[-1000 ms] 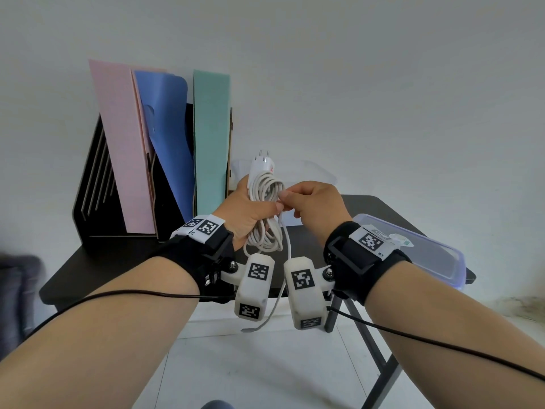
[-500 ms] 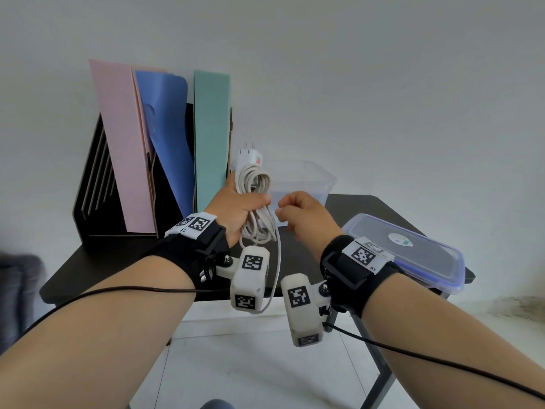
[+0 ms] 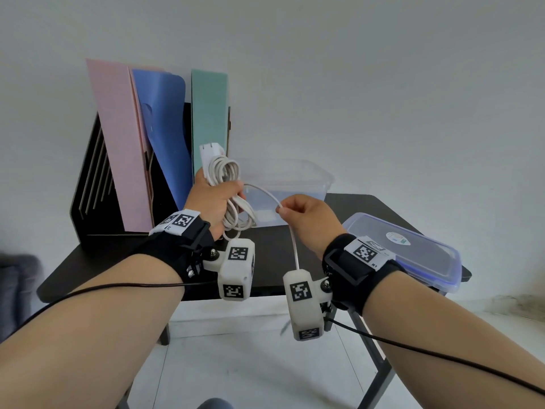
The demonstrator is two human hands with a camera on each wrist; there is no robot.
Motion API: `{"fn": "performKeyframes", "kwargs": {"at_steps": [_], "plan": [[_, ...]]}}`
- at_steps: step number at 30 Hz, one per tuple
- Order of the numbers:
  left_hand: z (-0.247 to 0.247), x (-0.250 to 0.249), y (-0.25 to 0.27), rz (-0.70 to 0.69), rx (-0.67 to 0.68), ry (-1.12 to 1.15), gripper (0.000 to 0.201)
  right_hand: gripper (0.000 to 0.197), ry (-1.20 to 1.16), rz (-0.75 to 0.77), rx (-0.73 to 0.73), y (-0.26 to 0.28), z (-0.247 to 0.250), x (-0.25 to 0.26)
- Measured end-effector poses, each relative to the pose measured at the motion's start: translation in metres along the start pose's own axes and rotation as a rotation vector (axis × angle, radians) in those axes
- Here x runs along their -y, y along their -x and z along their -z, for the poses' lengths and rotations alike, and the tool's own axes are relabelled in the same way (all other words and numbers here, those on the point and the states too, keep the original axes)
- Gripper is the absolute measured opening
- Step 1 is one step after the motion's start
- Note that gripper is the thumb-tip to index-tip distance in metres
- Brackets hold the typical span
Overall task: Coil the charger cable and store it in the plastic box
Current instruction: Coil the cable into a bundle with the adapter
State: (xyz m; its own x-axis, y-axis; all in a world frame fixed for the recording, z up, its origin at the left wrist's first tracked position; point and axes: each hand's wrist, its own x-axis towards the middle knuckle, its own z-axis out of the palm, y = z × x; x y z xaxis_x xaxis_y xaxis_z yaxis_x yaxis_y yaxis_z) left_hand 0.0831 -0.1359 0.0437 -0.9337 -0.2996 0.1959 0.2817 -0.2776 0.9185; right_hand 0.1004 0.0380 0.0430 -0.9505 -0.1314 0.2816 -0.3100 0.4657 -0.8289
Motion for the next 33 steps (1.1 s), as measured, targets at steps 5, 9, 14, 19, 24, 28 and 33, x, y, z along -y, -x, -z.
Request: {"fn": "performKeyframes", "kwargs": {"at_steps": [5,9,14,19,24,28,33], "plan": [[0.003,-0.002,0.003,0.009,-0.011,0.048,0.024,0.013,0.000,0.032,-0.067,-0.001,-0.001,0.003],[0.007,-0.003,0.001,0.012,-0.009,0.057,0.016,0.014,0.064,0.027,-0.155,-0.004,0.001,0.004],[0.009,-0.002,-0.001,0.021,-0.029,0.044,0.026,0.017,0.277,0.015,-0.055,-0.009,0.002,0.008],[0.008,-0.006,0.004,0.037,0.032,0.047,0.017,0.022,0.565,0.021,0.004,-0.012,0.001,0.014],[0.003,-0.003,0.007,0.045,0.066,0.050,0.022,0.022,0.305,0.111,-0.074,-0.010,0.004,0.019],[-0.002,0.003,0.004,0.012,-0.023,0.022,0.036,0.019,0.089,0.150,-0.113,-0.004,0.003,0.024],[0.000,0.004,0.005,-0.035,-0.109,-0.007,0.059,0.018,0.012,0.151,-0.116,-0.002,0.006,0.025]]}}
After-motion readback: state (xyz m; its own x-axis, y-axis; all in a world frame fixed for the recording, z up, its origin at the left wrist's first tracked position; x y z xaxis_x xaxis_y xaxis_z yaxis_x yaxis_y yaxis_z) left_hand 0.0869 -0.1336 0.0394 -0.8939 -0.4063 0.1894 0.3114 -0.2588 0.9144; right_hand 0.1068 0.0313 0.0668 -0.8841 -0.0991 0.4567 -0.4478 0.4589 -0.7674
